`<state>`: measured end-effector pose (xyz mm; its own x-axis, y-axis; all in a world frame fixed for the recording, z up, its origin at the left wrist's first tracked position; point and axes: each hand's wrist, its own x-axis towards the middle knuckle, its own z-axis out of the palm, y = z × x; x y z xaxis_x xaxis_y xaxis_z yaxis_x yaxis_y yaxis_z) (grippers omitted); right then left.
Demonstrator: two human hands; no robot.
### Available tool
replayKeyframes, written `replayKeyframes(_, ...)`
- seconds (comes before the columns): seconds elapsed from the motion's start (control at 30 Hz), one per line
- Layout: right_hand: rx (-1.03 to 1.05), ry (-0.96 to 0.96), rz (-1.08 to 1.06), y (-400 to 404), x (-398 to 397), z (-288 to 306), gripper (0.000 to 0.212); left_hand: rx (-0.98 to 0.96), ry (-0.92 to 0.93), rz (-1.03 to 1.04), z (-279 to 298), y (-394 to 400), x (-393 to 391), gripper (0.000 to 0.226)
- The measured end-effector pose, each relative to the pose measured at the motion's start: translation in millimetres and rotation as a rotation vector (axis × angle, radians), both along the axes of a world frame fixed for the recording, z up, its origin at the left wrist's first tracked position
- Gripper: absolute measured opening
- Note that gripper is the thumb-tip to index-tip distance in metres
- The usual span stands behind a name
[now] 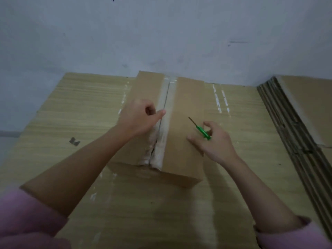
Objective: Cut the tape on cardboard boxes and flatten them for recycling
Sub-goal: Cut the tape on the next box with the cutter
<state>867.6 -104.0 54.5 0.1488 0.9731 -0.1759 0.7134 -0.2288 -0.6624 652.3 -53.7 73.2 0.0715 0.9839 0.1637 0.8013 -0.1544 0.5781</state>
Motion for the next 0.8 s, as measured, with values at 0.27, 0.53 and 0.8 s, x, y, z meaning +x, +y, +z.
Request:
replayKeyframes(0.27, 0.238, 0.024, -0.133, 16, -2, 7, 0.016, -0.465, 0.493, -0.126, -20, -19, 19, 0.148)
replayKeyframes(0.53, -0.012, -0.225, -0.199, 47, 36, 5, 0.049, -0.490, 0.639, -0.685, 12, 24, -2, 0.132)
replayKeyframes(0.8, -0.004, -0.060, -0.262, 27, 2, -3, 0.048, -0.367, 1.006, -0.647, 33, 56, 6, 0.097)
